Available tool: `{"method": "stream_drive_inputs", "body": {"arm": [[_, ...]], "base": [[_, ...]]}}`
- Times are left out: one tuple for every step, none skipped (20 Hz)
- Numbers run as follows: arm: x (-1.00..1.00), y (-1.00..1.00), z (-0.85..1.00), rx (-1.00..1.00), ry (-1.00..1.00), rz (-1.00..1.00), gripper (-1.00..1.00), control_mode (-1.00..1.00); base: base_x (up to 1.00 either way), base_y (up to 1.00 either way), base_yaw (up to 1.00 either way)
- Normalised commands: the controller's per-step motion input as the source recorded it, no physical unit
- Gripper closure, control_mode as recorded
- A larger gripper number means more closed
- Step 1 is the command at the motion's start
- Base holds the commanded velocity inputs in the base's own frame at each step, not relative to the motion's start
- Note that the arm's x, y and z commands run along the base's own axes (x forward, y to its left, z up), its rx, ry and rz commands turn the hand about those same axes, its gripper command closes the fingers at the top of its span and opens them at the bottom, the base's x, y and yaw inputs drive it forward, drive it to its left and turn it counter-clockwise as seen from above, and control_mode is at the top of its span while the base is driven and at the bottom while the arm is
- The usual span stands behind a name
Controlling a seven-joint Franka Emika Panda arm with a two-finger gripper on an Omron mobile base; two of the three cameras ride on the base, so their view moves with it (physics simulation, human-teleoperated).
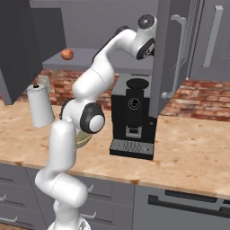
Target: Open the cabinet. Pick the peach and orange from the cabinet and place them into the bowl. Then close the cabinet.
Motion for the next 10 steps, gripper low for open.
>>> {"method": "stream_drive_inputs", "body": {"arm": [[-0.86,0.31,0.0,0.0,-0.14,0.02,1.0,-1.0],[-0.96,0.5,0.0,-0.03,-0.14,0.06,1.0,-1.0],[-1.0,0.73,0.0,-0.08,-0.12,0.1,1.0,-1.0],[-1.0,0.85,0.0,-0.11,-0.13,0.12,1.0,-1.0],[-1.0,0.99,0.0,-0.14,-0.12,0.16,1.0,-1.0],[-1.0,1.0,0.0,-0.16,-0.1,0.18,1.0,-1.0],[-1.0,1.0,0.0,-0.18,-0.08,0.2,1.0,-1.0],[-1.0,1.0,-0.01,-0.2,-0.07,0.21,1.0,-1.0],[-1.0,1.0,-0.05,-0.22,-0.05,0.23,1.0,-1.0],[-1.0,1.0,-0.13,-0.24,-0.04,0.25,1.0,-1.0]], "base": [[0.0,0.0,0.0],[0.0,0.0,0.0],[0.0,0.0,0.0],[0.0,0.0,0.0],[0.0,0.0,0.0],[0.0,0.0,0.0],[0.0,0.0,0.0],[0.0,0.0,0.0],[0.0,0.0,0.0],[0.0,0.0,0.0]]}}
